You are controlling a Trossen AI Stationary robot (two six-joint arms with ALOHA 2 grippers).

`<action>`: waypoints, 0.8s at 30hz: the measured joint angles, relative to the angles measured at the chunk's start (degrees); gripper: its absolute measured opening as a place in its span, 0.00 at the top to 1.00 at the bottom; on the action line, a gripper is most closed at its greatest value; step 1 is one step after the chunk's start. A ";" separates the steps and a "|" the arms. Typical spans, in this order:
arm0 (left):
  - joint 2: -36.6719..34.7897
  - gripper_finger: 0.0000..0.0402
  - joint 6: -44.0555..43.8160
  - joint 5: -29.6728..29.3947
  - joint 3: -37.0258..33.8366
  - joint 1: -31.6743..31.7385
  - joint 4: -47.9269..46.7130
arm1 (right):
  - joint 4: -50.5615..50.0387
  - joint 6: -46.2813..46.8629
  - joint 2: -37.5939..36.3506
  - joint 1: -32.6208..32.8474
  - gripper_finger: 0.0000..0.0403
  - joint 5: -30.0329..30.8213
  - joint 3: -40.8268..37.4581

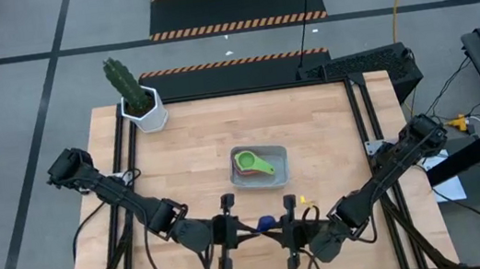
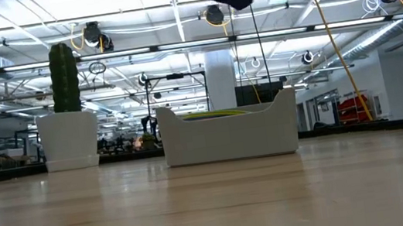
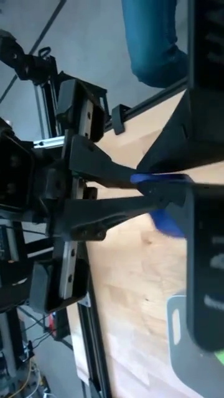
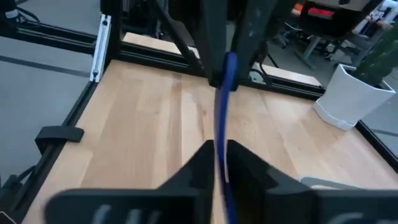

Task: Nest measuring cups in basket
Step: Stack the dark blue measuring cup into the green measuring cup

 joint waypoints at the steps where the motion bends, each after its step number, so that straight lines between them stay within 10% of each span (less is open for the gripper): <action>1: 0.00 0.89 0.04 0.01 0.00 0.00 0.43 | 0.03 -0.06 0.00 0.02 0.96 -0.07 0.00; 13: -0.02 0.59 1.23 -6.70 0.00 -1.61 1.17 | -4.84 1.70 -5.49 2.94 0.99 1.43 -0.02; 24: 0.43 0.55 0.37 -8.04 0.00 -0.01 2.06 | -0.40 -2.06 -9.10 8.88 1.00 10.99 -1.87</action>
